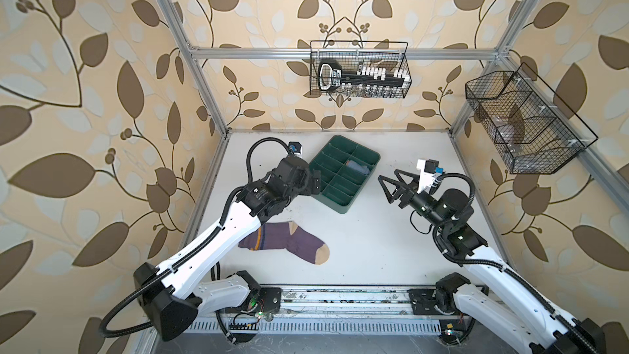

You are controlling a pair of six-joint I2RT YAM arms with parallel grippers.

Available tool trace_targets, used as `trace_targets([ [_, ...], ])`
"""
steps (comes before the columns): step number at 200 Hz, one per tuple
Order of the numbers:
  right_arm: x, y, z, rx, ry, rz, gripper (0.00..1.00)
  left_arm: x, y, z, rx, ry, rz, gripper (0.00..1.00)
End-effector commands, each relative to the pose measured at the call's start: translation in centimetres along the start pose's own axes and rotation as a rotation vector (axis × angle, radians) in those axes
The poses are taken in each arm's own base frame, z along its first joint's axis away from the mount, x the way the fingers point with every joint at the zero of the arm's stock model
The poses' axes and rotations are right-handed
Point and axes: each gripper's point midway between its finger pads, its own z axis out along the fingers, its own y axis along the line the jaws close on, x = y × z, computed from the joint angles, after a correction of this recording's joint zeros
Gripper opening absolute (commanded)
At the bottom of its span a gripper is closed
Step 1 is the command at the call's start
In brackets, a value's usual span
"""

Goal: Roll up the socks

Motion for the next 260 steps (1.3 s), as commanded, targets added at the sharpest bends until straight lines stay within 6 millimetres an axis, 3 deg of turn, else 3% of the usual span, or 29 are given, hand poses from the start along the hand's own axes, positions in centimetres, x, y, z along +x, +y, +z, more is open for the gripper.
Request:
trace_targets([
  [1, 0.3, -0.5, -1.9, 0.002, -0.067, 0.131, 1.0, -0.6, -0.1, 2.7, 0.05, 0.09, -0.096, 0.99],
  [32, -0.4, -4.4, -5.7, 0.182, -0.267, 0.174, 1.0, -0.6, 0.3, 7.9, 0.0, 0.171, -0.048, 0.99],
  [51, 0.4, -6.1, -6.5, 0.283, -0.239, 0.107, 1.0, -0.5, 0.0, 11.0, -0.029, 0.206, 0.01, 0.98],
  [77, 3.4, -5.8, -4.7, 0.236, -0.09, 0.039, 1.0, -0.2, 0.2, 15.4, -0.101, 0.283, 0.071, 0.94],
  [113, 8.4, -4.6, -1.9, 0.169, 0.147, 0.013, 1.0, -2.0, 0.0, 19.8, -0.163, 0.279, 0.094, 0.9],
  [146, 10.0, -2.2, -1.0, 0.088, 0.229, -0.077, 1.0, -1.6, 1.7, 23.2, -0.242, 0.313, 0.108, 0.76],
  [154, 10.2, -1.9, -1.0, 0.081, 0.241, -0.095, 1.0, -2.4, 1.5, 23.6, -0.229, 0.299, 0.1, 0.73],
  [192, 10.2, -1.9, -0.7, 0.088, 0.258, -0.137, 1.0, -1.0, 1.9, 25.5, -0.232, 0.346, 0.106, 0.52],
  [260, 11.1, -2.0, 0.1, 0.082, 0.302, -0.141, 1.0, 0.2, 2.1, 25.2, -0.237, 0.368, 0.047, 0.11],
])
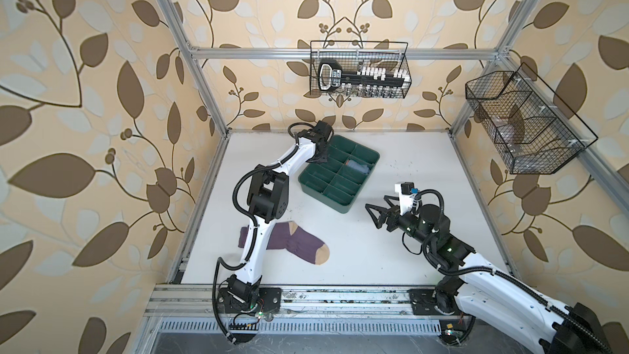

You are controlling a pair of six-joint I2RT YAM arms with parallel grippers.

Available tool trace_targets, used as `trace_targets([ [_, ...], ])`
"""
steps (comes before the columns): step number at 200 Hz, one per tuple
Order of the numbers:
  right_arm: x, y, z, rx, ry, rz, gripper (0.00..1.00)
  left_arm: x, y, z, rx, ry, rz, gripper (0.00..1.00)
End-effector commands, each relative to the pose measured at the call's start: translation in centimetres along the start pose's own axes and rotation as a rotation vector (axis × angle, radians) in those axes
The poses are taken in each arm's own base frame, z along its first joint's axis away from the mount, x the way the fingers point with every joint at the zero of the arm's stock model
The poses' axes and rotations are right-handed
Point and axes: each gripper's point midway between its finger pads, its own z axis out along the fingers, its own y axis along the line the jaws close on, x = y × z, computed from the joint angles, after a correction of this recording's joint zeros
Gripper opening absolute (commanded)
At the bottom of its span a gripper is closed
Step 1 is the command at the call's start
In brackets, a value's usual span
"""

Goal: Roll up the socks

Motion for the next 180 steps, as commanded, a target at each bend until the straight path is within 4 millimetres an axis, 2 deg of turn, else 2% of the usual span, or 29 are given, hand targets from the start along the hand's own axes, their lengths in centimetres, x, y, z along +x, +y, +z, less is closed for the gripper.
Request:
trace_targets([
  [1, -1.0, 0.9, 0.1, -0.028, -0.011, -0.021, 1.0, -0.2, 0.4, -1.1, -0.012, -0.015, -0.075, 0.1],
  [20, -1.1, 0.4, 0.0, -0.003, -0.016, -0.018, 1.0, 0.2, -0.1, -1.4, 0.018, 0.0, -0.125, 0.0],
  [32, -1.2, 0.1, -0.1, 0.023, -0.022, -0.018, 1.0, 0.3, -0.6, -1.8, 0.047, 0.004, -0.156, 0.0],
  [36, -1.3, 0.0, -0.2, 0.03, -0.024, -0.018, 1.0, 1.3, -0.7, -1.3, 0.043, 0.028, -0.158, 0.0],
  [55, -2.0, -1.1, -0.8, 0.099, -0.046, -0.006, 1.0, 2.4, -2.0, -1.7, 0.048, 0.031, -0.173, 0.0],
  [69, -2.8, -2.1, -1.3, 0.165, -0.064, 0.011, 1.0, 3.6, -3.6, -2.4, 0.052, 0.028, -0.174, 0.0],
  [85, -3.7, -4.2, -2.3, 0.28, -0.077, 0.06, 1.0, 5.0, -5.7, -3.4, 0.04, 0.017, -0.179, 0.0],
  [118, -5.8, -8.9, -5.8, 0.479, -0.154, 0.225, 1.0, 7.5, -10.4, -5.9, 0.093, -0.016, -0.199, 0.0],
  [126, -6.2, -9.5, -6.7, 0.496, -0.178, 0.253, 1.0, 7.9, -11.5, -6.5, 0.106, -0.028, -0.19, 0.0],
  [153, -7.3, -10.1, -8.6, 0.522, -0.248, 0.276, 1.0, 9.3, -14.5, -8.0, 0.146, -0.034, -0.158, 0.0],
  [180, -7.2, -10.2, -8.8, 0.535, -0.243, 0.269, 1.0, 11.1, -16.3, -8.5, 0.153, -0.024, -0.121, 0.0],
])
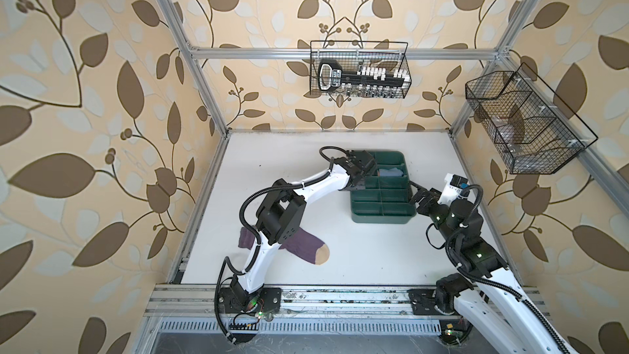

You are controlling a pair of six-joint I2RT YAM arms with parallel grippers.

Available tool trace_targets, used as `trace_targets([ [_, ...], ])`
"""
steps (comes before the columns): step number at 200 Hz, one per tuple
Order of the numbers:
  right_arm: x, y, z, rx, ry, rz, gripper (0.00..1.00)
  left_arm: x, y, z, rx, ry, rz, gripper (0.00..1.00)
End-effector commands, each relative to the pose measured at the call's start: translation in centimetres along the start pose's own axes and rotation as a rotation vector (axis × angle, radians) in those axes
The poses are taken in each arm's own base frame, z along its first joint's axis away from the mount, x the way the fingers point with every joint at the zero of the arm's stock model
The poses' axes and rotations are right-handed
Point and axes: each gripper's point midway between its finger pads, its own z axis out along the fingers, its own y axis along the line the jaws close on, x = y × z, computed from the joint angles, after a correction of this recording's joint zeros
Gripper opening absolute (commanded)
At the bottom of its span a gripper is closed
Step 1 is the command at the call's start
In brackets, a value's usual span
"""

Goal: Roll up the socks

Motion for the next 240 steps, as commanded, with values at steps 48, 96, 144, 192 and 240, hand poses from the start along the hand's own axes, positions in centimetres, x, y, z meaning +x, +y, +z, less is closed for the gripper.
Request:
trace_targets([
  [48, 1.0, -0.8, 0.6, 0.05, 0.056, 0.012, 1.0, 1.2, 1.4, -2.8, -0.027, -0.035, -0.083, 0.0],
  [96, 0.4, -0.1, 0.9, 0.049, 0.077, -0.026, 1.0, 0.3, 0.2, -5.4, 0.077, -0.068, -0.044, 0.64],
  [144, -2.5, 2.9, -0.6, -0.014, 0.056, -0.1, 1.0, -3.7, 1.2, -15.7, 0.176, -0.262, 0.031, 0.99],
  [192, 3.2, 11.1, -2.6, -0.191, 0.296, -0.331, 0.97, -2.0, 15.0, -26.9, -0.029, -0.57, 0.006, 0.99],
  [240, 17.1, 19.9, -7.7, -0.55, 0.657, -0.556, 1.0, 4.2, 28.7, -30.4, -0.288, -0.793, -0.144, 0.99],
])
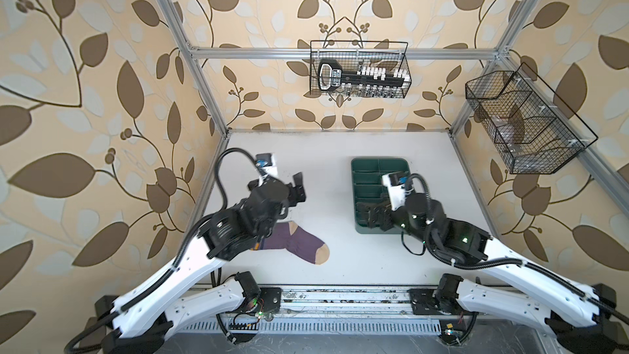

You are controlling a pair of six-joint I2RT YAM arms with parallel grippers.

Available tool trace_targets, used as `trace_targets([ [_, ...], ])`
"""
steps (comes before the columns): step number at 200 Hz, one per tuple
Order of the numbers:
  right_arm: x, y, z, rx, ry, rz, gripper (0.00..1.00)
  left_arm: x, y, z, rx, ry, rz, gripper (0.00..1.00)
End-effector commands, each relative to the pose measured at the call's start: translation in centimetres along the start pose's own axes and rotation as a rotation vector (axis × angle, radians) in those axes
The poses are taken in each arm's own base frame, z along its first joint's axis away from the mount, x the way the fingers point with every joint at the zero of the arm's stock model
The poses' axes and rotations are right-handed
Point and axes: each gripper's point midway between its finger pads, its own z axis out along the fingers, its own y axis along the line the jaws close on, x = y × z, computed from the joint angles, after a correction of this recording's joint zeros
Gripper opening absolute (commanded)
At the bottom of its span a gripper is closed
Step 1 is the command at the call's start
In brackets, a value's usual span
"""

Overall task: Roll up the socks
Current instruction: 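Reach the right gripper across to the purple sock's toe and grasp it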

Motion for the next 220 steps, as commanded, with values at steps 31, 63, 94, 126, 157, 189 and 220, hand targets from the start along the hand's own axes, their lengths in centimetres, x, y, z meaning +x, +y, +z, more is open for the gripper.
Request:
trace_targets([
  [31, 8.3, 10.8, 5.0, -0.332, 0.273, -0.193, 1.0, 0.7, 8.8, -2.1, -0.3, -0.161, 0.025, 0.99],
  [63, 11.7, 14.3, 8.6, -0.495, 0.423, -0.189, 1.0, 0.3, 7.9, -1.6, -0.312, -0.137, 0.08, 0.99],
  [94, 15.3, 15.2, 11.6, -0.583, 0.599, -0.085, 1.0, 1.0, 6.9, -0.7, -0.32, -0.078, 0.144, 0.99],
  [126, 17.8, 13.6, 13.6, -0.531, 0.676, -0.06, 1.0, 1.3, 6.7, -0.2, -0.329, -0.077, 0.163, 0.99],
  [157, 19.0, 9.8, 15.6, -0.408, 0.723, -0.008, 1.0, 1.4, 6.4, 0.2, -0.336, -0.076, 0.182, 0.99],
  [189, 19.0, 5.1, 17.1, -0.304, 0.744, -0.003, 1.0, 1.4, 6.4, 0.4, -0.349, -0.072, 0.191, 0.99],
  [220, 17.7, 0.7, 18.1, -0.216, 0.75, -0.085, 1.0, 1.5, 6.2, 0.6, -0.348, -0.065, 0.198, 0.99],
])
